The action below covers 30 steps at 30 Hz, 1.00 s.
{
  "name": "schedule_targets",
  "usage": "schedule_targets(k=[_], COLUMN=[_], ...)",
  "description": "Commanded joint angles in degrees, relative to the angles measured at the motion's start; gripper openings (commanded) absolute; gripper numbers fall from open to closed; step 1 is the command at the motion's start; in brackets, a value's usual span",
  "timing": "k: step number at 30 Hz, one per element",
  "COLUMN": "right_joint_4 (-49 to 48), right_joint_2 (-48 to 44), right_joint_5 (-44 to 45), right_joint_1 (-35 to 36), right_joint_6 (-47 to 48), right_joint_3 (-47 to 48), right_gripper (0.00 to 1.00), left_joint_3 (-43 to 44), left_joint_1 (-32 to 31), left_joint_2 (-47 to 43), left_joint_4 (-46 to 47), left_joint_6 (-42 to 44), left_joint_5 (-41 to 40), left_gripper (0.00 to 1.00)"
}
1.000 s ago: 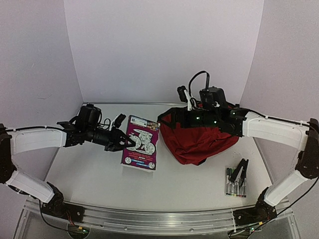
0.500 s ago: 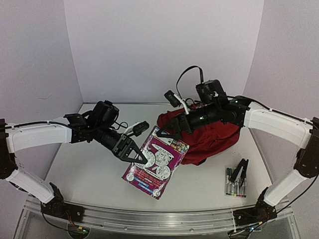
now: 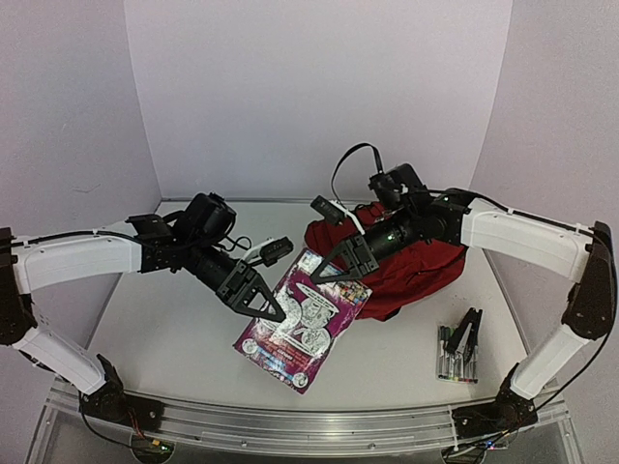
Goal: Pack the student bag
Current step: Pick up the book from the center of the board.
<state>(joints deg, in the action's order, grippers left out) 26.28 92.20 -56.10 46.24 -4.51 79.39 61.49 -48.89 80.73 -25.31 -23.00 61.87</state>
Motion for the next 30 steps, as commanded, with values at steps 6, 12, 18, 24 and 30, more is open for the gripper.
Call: schedule_targets(k=[6,12,18,24,30], right_joint_4=[-1.89,-6.82,-9.33,-13.13,-17.91], right_joint_2=[-3.81,-7.1,-12.05,-15.31,-20.14], right_joint_5=[9.86,27.36,48.37,60.4,66.46], right_joint_1=[0.63,0.08,-2.86,-8.45,-14.48], right_joint_6=[-2.96,-9.7,-15.62,-18.96,-21.14], right_joint_3=[-0.67,-3.02,-5.87,-7.58,-8.07], right_gripper=[0.0,0.0,0.0,0.0,0.0], left_joint_3=[2.24,1.13,-3.32,-6.43,-7.16], left_joint_1=[0.18,0.75,3.25,4.43,4.36], left_joint_2=[-0.2,-0.14,-1.98,0.89,11.07], left_joint_4=[9.53,10.82,16.23,25.12,40.33], left_joint_6=[-0.98,-4.77,-11.21,-19.71,-30.15], left_joint_5=[-6.41,-19.3,-28.75,-34.4,-33.71], left_gripper=[0.04,0.51,0.86,0.91,0.91])
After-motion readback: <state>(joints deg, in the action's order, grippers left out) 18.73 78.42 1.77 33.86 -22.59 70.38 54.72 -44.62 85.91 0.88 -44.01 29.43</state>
